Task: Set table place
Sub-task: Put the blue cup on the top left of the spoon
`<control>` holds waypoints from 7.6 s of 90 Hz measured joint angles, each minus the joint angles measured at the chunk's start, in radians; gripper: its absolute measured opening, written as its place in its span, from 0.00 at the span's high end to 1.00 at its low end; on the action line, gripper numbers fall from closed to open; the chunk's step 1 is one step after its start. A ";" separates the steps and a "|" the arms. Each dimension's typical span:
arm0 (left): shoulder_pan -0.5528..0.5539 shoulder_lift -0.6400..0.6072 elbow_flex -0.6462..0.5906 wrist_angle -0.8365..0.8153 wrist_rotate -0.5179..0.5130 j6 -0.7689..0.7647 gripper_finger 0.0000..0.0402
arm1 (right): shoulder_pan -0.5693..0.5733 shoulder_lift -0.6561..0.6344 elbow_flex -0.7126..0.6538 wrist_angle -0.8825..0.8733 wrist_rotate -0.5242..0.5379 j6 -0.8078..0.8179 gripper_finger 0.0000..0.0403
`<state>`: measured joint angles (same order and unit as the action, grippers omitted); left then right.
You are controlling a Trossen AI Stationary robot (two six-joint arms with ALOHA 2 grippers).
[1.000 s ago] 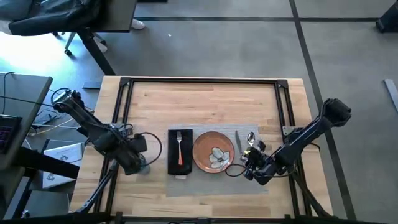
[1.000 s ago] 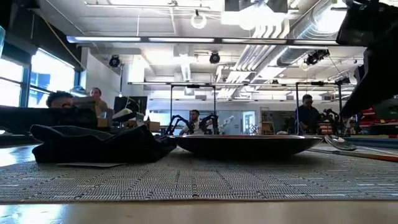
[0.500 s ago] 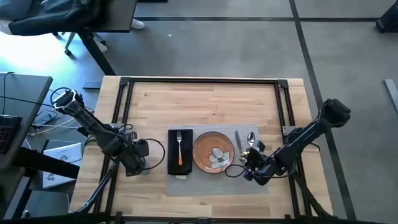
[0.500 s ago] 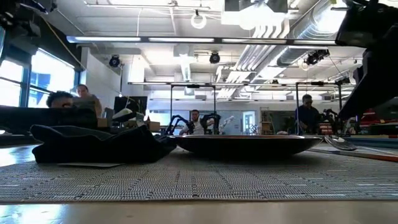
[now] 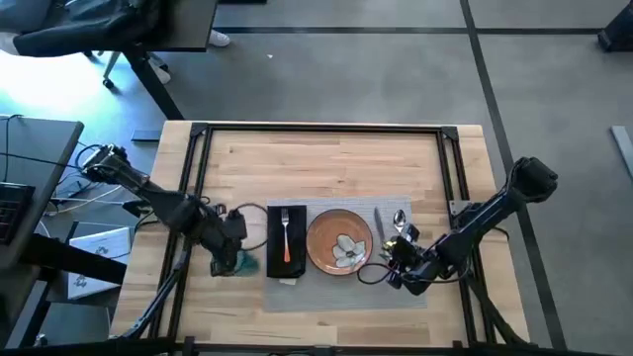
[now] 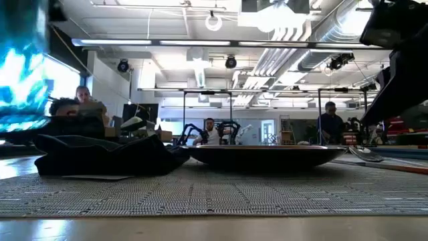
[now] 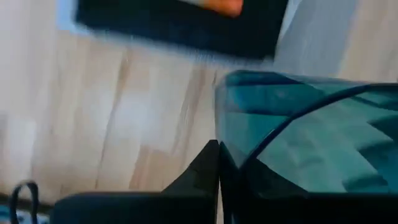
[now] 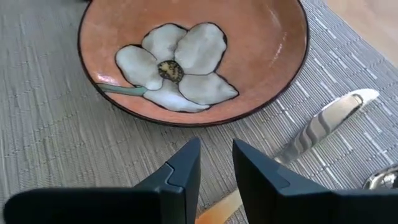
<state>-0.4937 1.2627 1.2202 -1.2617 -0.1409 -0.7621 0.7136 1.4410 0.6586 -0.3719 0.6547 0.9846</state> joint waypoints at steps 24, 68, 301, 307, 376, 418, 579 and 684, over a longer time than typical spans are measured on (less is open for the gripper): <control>0.250 0.056 0.232 0.061 -0.144 0.265 1.00 | 0.000 0.000 0.000 0.005 0.034 -0.009 0.81; 0.691 0.595 0.632 0.214 0.005 0.887 1.00 | 0.000 0.000 0.000 0.003 -0.003 0.059 0.81; 0.840 0.847 0.786 0.070 0.136 1.209 1.00 | 0.000 0.000 0.000 -0.004 0.041 0.189 0.81; 0.840 0.847 0.799 0.014 0.136 1.208 1.00 | 0.001 0.000 0.000 -0.004 0.041 0.189 0.81; 0.839 0.882 0.805 0.099 0.163 1.220 0.82 | 0.001 0.000 0.000 0.009 0.045 0.194 0.81; 0.819 0.792 0.805 0.104 0.102 1.184 0.67 | -0.011 0.000 0.000 0.000 0.027 0.099 0.81; 0.641 -0.101 -0.322 0.356 -0.034 0.555 0.67 | -0.921 0.305 0.878 -0.393 -0.648 -1.450 0.50; 0.641 -0.100 -0.323 0.438 -0.037 0.612 0.67 | -0.990 0.331 0.993 -0.948 -0.587 -1.285 1.00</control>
<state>0.1474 1.1625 0.8974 -0.8239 -0.1784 -0.1505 -0.2769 1.7725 1.6516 -1.3198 0.0674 -0.3001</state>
